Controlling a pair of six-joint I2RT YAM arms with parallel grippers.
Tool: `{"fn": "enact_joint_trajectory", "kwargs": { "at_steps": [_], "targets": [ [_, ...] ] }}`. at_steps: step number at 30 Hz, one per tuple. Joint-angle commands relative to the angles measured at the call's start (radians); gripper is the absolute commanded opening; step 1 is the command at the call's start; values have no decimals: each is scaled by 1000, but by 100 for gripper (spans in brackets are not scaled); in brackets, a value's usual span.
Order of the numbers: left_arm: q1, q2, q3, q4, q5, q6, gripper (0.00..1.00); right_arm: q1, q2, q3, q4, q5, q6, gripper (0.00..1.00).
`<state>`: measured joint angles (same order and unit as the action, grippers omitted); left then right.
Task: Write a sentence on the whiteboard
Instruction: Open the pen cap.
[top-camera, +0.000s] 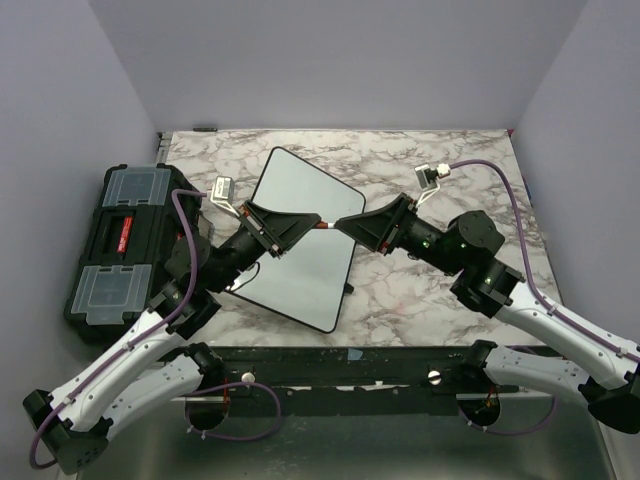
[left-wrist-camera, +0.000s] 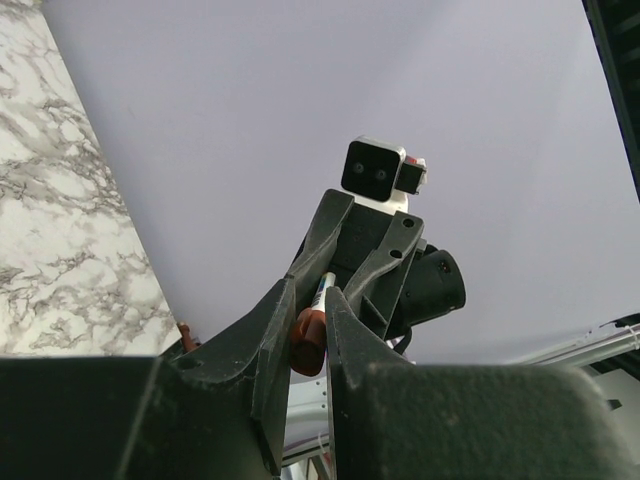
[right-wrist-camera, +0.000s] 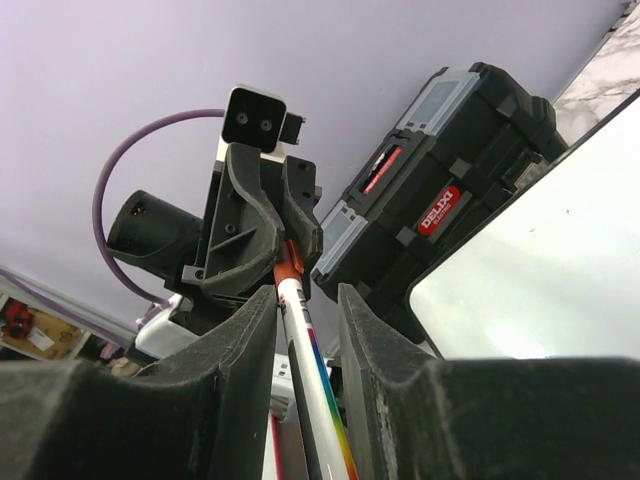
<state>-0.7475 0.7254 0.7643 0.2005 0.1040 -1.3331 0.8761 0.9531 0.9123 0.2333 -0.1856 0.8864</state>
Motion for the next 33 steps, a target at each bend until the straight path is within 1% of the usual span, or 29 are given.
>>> {"fn": "enact_joint_trajectory", "kwargs": {
  "at_steps": [1,3,8,12,16,27,33],
  "targets": [
    [-7,-3,-17,-10,-20,3,0,5,6,15,58,-5,-14,33],
    [-7,-3,-17,-15,-21,7,0,4,9,12,60,-10,-12,30],
    [-7,-6,-20,-19,-26,9,0,4,10,7,64,-15,-9,18],
    [-7,-9,-15,-28,-32,21,0,5,8,6,61,-21,-9,13],
    [-7,-9,3,-54,-38,47,0,4,14,7,47,-44,-13,13],
    [-8,25,56,-114,-21,102,0,4,36,35,25,-100,-21,21],
    [-6,29,83,-154,-30,141,0,5,38,35,17,-105,-20,21]
  ]
}}
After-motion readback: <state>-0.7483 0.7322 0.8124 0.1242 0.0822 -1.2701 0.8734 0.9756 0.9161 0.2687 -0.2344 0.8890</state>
